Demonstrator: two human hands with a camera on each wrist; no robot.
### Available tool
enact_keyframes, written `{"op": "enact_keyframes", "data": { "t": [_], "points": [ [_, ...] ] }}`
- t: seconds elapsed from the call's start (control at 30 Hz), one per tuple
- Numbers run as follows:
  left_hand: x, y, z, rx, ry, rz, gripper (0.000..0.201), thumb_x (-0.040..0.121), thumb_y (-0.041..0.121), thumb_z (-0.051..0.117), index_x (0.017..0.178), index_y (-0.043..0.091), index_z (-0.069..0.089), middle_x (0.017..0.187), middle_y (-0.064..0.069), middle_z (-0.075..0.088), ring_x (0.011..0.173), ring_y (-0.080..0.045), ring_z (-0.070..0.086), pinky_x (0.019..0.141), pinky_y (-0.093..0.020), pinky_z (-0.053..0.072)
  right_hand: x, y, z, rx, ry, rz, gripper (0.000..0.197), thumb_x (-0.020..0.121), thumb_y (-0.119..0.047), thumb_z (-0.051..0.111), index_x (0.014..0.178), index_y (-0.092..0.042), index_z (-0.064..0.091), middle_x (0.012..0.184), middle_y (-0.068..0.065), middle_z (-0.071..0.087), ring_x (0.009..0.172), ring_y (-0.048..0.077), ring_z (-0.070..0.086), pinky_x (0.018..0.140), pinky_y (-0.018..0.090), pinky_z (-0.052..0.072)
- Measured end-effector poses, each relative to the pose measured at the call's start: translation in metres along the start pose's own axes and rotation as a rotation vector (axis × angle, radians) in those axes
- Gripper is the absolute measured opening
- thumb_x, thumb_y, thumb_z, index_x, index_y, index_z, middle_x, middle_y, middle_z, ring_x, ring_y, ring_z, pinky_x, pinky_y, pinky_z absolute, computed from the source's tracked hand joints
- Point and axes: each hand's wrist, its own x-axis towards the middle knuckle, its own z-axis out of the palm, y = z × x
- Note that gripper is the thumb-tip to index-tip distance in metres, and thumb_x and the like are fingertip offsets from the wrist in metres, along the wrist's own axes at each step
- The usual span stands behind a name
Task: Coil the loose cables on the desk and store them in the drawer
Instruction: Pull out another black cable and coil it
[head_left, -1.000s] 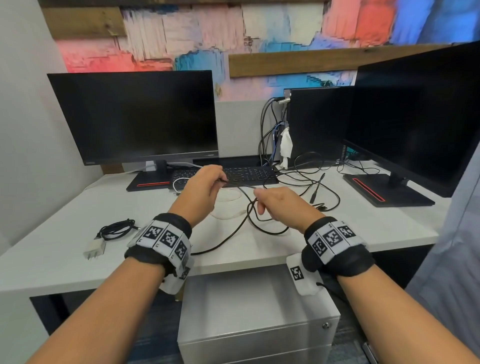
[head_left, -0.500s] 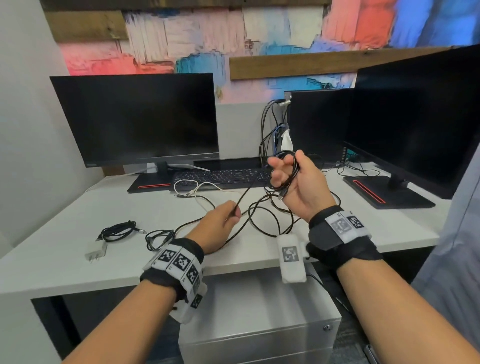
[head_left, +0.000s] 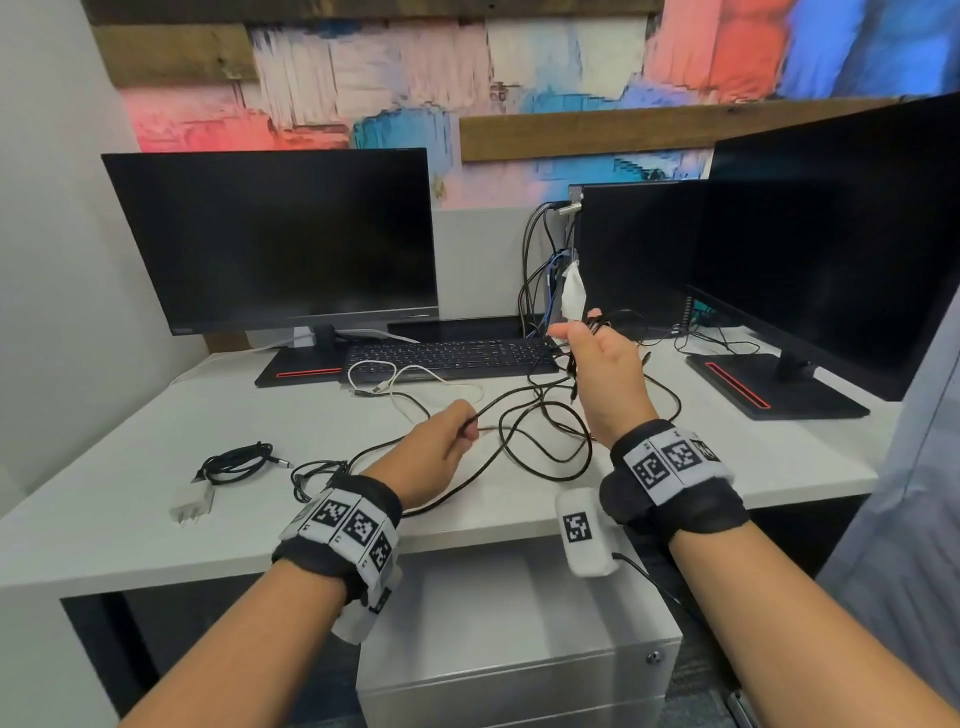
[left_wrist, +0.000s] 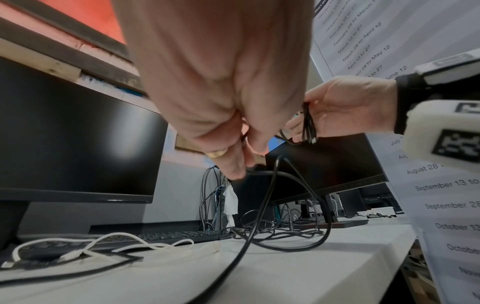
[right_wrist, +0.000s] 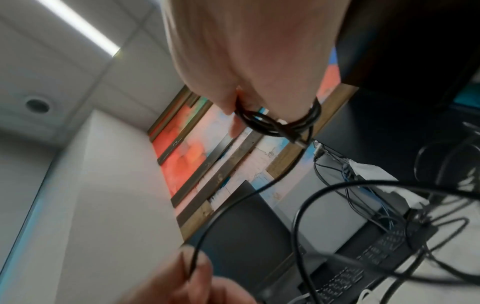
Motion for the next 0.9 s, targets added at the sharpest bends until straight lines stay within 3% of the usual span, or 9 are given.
{"op": "enact_keyframes", "data": {
  "t": [0.1, 0.17, 0.23, 0.33, 0.4, 0.53, 0.63, 0.77, 0.9],
  "points": [
    [0.004, 0.001, -0.004, 0.064, 0.052, 0.067, 0.012, 0.097, 0.011, 0.042, 0.108, 0.013, 0.046, 0.108, 0.0, 0.051, 0.093, -0.015, 0.049, 0.079, -0.022, 0.035, -0.002, 0.001, 0.001, -0.327, -0.129, -0.067, 0.028, 0.1, -0.026, 0.037, 0.104, -0.015, 0.063, 0.103, 0.013, 0.057, 0.088, 0.017, 0.051, 0.071, 0.028, 0.042],
    [0.008, 0.003, -0.008, 0.084, 0.09, 0.122, 0.015, 0.097, 0.012, 0.044, 0.112, 0.012, 0.048, 0.117, 0.0, 0.049, 0.104, -0.014, 0.048, 0.085, -0.019, 0.033, -0.001, 0.008, 0.004, -0.58, -0.225, -0.107, 0.032, 0.101, -0.021, 0.031, 0.108, -0.009, 0.06, 0.112, 0.018, 0.055, 0.103, 0.029, 0.051, 0.086, 0.037, 0.043],
    [0.01, 0.007, -0.014, 0.09, 0.144, 0.137, 0.012, 0.098, 0.015, 0.043, 0.107, 0.012, 0.05, 0.126, -0.002, 0.048, 0.116, -0.015, 0.045, 0.089, -0.018, 0.032, 0.001, 0.015, 0.005, -0.666, -0.293, -0.111, 0.027, 0.101, -0.019, 0.032, 0.1, -0.008, 0.056, 0.11, 0.022, 0.058, 0.106, 0.036, 0.053, 0.094, 0.044, 0.042],
    [0.013, 0.01, -0.022, 0.118, 0.223, 0.118, 0.015, 0.099, 0.016, 0.042, 0.105, 0.01, 0.054, 0.137, -0.002, 0.045, 0.127, -0.015, 0.041, 0.096, -0.019, 0.03, 0.0, 0.018, 0.005, -0.735, -0.387, -0.057, 0.02, 0.101, -0.022, 0.034, 0.093, -0.014, 0.051, 0.101, 0.014, 0.061, 0.098, 0.032, 0.056, 0.087, 0.043, 0.047],
    [0.015, 0.01, -0.026, 0.151, 0.269, 0.124, 0.015, 0.098, 0.014, 0.042, 0.103, 0.007, 0.055, 0.132, -0.005, 0.051, 0.122, -0.019, 0.046, 0.092, -0.02, 0.033, -0.002, 0.017, 0.002, -0.752, -0.436, -0.025, 0.028, 0.101, -0.025, 0.031, 0.096, -0.01, 0.054, 0.095, 0.01, 0.059, 0.09, 0.026, 0.054, 0.081, 0.039, 0.047],
    [0.017, 0.004, -0.035, 0.167, 0.349, 0.049, 0.017, 0.098, 0.015, 0.045, 0.101, 0.004, 0.057, 0.109, -0.013, 0.06, 0.099, -0.025, 0.054, 0.086, -0.034, 0.042, -0.005, 0.016, -0.004, -0.748, -0.513, -0.006, 0.035, 0.102, -0.021, 0.029, 0.098, -0.008, 0.06, 0.087, 0.002, 0.052, 0.081, 0.019, 0.048, 0.073, 0.03, 0.039],
    [0.016, 0.0, -0.04, 0.17, 0.428, -0.002, 0.019, 0.097, 0.017, 0.048, 0.105, 0.005, 0.061, 0.102, -0.01, 0.061, 0.095, -0.022, 0.055, 0.083, -0.03, 0.041, -0.006, 0.018, -0.012, -0.625, -0.497, 0.025, 0.037, 0.1, -0.035, 0.034, 0.084, -0.016, 0.06, 0.068, -0.005, 0.049, 0.064, 0.013, 0.046, 0.065, 0.028, 0.039],
    [0.021, 0.0, -0.04, 0.189, 0.543, -0.031, 0.016, 0.097, 0.017, 0.047, 0.099, 0.009, 0.061, 0.095, -0.002, 0.054, 0.086, -0.017, 0.052, 0.078, -0.025, 0.04, -0.008, 0.016, -0.014, -0.607, -0.527, -0.029, 0.037, 0.095, -0.044, 0.049, 0.078, -0.012, 0.056, 0.064, -0.007, 0.046, 0.056, 0.009, 0.043, 0.056, 0.023, 0.035],
    [0.024, 0.008, -0.036, -0.255, 0.549, -0.17, 0.013, 0.098, 0.014, 0.041, 0.094, 0.009, 0.053, 0.087, -0.008, 0.06, 0.066, -0.017, 0.063, 0.063, -0.029, 0.055, -0.004, 0.016, -0.013, -0.572, -0.438, -0.079, 0.04, 0.099, -0.04, 0.039, 0.069, -0.016, 0.049, 0.07, -0.001, 0.052, 0.065, 0.013, 0.048, 0.066, 0.031, 0.041]
  ]
}}
